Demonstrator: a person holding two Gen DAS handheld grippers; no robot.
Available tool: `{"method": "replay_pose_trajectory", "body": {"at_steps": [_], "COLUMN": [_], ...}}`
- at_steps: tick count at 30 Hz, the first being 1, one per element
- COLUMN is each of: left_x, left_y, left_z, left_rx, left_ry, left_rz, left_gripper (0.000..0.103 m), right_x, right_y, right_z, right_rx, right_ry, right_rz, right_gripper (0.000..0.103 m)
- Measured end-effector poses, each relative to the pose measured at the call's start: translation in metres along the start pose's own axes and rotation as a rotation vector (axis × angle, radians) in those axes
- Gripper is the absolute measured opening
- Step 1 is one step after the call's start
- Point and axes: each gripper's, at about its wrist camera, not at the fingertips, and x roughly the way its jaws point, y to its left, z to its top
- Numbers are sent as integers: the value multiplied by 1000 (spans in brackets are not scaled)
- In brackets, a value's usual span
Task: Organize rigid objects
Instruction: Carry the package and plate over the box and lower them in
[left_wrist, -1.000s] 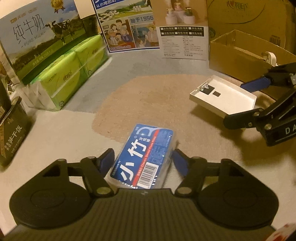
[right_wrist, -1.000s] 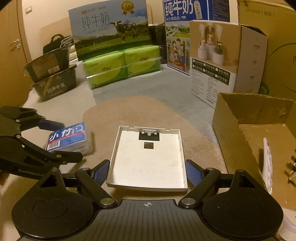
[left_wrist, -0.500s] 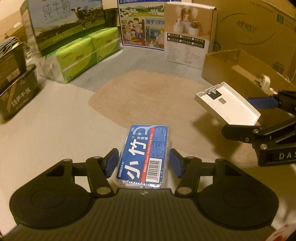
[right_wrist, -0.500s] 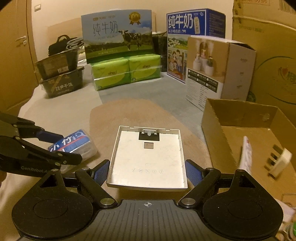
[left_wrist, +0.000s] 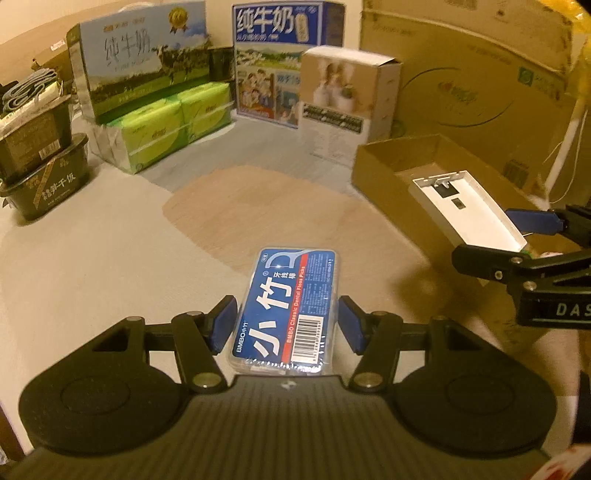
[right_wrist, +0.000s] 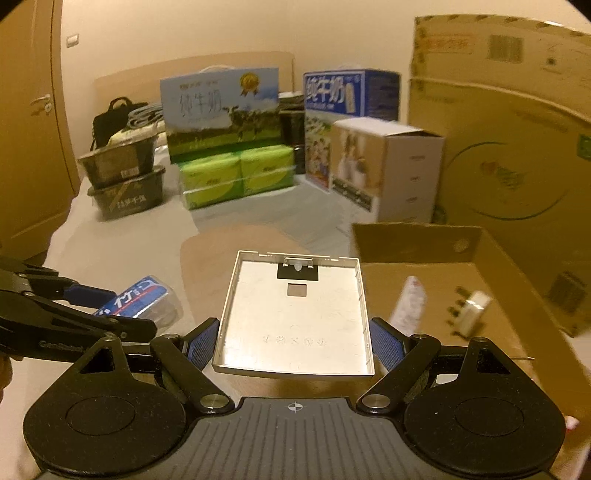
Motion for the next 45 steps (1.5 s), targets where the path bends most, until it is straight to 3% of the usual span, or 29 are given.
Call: {"method": "replay_pose_trajectory", "body": {"at_steps": [12, 24, 34, 45], "left_x": [-43, -49, -30, 18], "left_y": [-76, -148, -188, -199], "left_z": [-7, 3, 20, 46], "left_rx": [-16, 5, 6, -19], "left_ry": [-44, -63, -52, -31], "left_rz": [-64, -129, -156, -151], "left_gripper": [56, 56, 56, 56], "right_x": [-78, -129, -129, -90], "right_y": [-41, -104, -140, -182], "right_z": [-15, -35, -31, -21], "right_rx": [20, 55, 47, 37], "right_ry": [-32, -24, -22, 25], "right_rz": [-81, -189, -188, -140], "right_gripper": [85, 85, 85, 85]}}
